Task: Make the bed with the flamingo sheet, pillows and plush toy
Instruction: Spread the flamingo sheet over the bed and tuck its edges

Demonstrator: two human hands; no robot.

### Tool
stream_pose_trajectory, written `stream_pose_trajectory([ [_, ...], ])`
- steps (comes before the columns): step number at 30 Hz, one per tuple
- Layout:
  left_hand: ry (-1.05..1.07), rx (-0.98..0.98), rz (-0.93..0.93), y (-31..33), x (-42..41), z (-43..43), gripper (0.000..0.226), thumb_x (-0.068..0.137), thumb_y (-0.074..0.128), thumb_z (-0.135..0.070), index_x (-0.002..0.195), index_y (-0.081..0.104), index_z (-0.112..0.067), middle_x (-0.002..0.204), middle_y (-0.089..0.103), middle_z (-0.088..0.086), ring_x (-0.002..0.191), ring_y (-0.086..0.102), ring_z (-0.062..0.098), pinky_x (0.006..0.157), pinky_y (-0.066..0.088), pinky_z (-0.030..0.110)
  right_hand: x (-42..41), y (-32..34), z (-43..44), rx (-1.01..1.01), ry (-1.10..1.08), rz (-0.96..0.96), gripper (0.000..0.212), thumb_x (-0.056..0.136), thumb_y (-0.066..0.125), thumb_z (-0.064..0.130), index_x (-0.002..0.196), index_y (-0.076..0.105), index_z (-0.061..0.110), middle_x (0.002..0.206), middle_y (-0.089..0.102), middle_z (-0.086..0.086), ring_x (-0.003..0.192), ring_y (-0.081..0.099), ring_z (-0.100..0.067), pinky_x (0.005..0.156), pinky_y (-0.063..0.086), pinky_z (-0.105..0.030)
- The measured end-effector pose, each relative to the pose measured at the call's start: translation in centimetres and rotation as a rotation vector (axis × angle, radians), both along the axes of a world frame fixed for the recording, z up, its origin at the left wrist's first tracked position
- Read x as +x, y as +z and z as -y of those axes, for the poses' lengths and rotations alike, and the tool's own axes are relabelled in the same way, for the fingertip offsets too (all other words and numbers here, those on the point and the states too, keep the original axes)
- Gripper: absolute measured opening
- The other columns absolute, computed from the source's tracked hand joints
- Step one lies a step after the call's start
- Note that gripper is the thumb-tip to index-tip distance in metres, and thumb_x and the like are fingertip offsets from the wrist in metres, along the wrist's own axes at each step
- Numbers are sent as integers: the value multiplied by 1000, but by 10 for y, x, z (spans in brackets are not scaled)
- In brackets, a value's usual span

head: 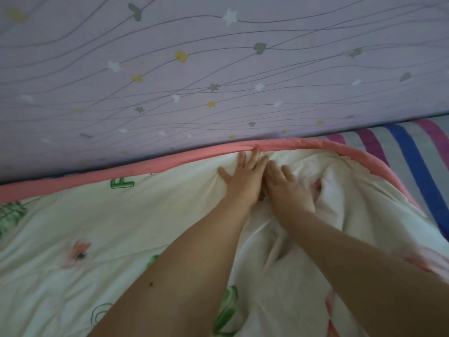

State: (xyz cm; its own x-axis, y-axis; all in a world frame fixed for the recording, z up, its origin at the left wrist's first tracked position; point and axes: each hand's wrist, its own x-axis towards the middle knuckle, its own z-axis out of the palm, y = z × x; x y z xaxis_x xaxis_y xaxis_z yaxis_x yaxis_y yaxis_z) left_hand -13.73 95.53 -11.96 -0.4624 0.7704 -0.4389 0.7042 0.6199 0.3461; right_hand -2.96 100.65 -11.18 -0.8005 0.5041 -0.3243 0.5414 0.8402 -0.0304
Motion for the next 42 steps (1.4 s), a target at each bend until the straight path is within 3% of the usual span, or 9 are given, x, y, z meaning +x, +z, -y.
stream_pose_trajectory([
  [2, -14, -2, -13, -3, -2, 0, 58, 99, 41, -28, 150, 12, -34, 159, -12, -12, 146, -13, 18, 103, -1, 75, 11, -7, 4, -69, 48, 50, 61, 99, 32, 17, 152, 2, 21, 159, -9, -4, 145, 5, -29, 111, 29, -46],
  [5, -38, 6, -14, 0, -2, 6, 72, 92, 56, -25, 150, 14, -29, 159, -8, -11, 147, -10, 15, 105, 2, 73, 10, -1, -1, -162, 53, 138, 80, 90, 52, 21, 152, 1, 23, 158, -15, -4, 146, -1, -30, 113, 29, -45],
  [10, 12, -1, -131, 24, 14, 66, 60, 85, 65, -29, 138, 40, -25, 160, 5, -5, 146, 3, 13, 110, 21, 52, 3, 9, -5, -261, 20, 209, 103, 78, 60, 56, 152, -5, 26, 157, -22, -2, 146, -11, -30, 115, 17, -47],
  [14, 295, -233, -54, 28, 42, 153, 87, 81, 69, -41, 145, 12, -47, 157, -19, -14, 146, -15, 26, 109, 22, 64, 6, 11, -4, -243, 2, 239, 115, 72, 64, 63, 151, -10, 25, 156, -25, -2, 146, -14, -30, 115, 16, -48],
  [17, 289, -333, -11, 17, 55, 189, 117, 76, 77, -33, 139, -19, -55, 144, -45, -16, 141, -27, 35, 104, 15, 75, 6, 16, 3, -202, -10, 258, 120, 71, 69, 59, 151, -14, 24, 156, -27, -2, 146, -14, -30, 114, 19, -46],
  [20, 257, -394, 34, 10, 49, 187, 126, 71, 81, -38, 136, -25, -55, 145, -44, -15, 140, -27, 38, 98, 13, 80, -2, 17, 18, -128, -72, 270, 106, 83, 65, 43, 151, -13, 18, 156, -26, -6, 145, -12, -35, 110, 25, -50],
  [25, 258, -415, 56, 12, 48, 183, 129, 67, 85, -32, 139, -21, -54, 146, -42, -15, 139, -28, 39, 94, 12, 83, -16, 15, 47, -30, -130, 237, 62, 98, 31, 9, 151, -2, 4, 157, -15, -16, 146, -6, -37, 108, 31, -50],
  [36, 220, -413, 47, 12, 43, 185, 132, 61, 87, -37, 142, -16, -50, 150, -36, -14, 139, -25, 41, 96, 23, 79, -8, 1, 61, -30, -85, 138, 56, 97, 24, 5, 150, 7, 0, 159, -8, -11, 146, -3, -32, 110, 29, -47],
  [42, 185, -381, 10, 8, 41, 188, 134, 59, 87, -41, 144, -17, -47, 152, -34, -8, 138, -24, 47, 97, 24, 78, -6, 6, 67, 27, -82, 133, 56, 96, 32, 5, 149, 14, 2, 156, 2, -11, 142, 8, -32, 95, 43, -50],
])
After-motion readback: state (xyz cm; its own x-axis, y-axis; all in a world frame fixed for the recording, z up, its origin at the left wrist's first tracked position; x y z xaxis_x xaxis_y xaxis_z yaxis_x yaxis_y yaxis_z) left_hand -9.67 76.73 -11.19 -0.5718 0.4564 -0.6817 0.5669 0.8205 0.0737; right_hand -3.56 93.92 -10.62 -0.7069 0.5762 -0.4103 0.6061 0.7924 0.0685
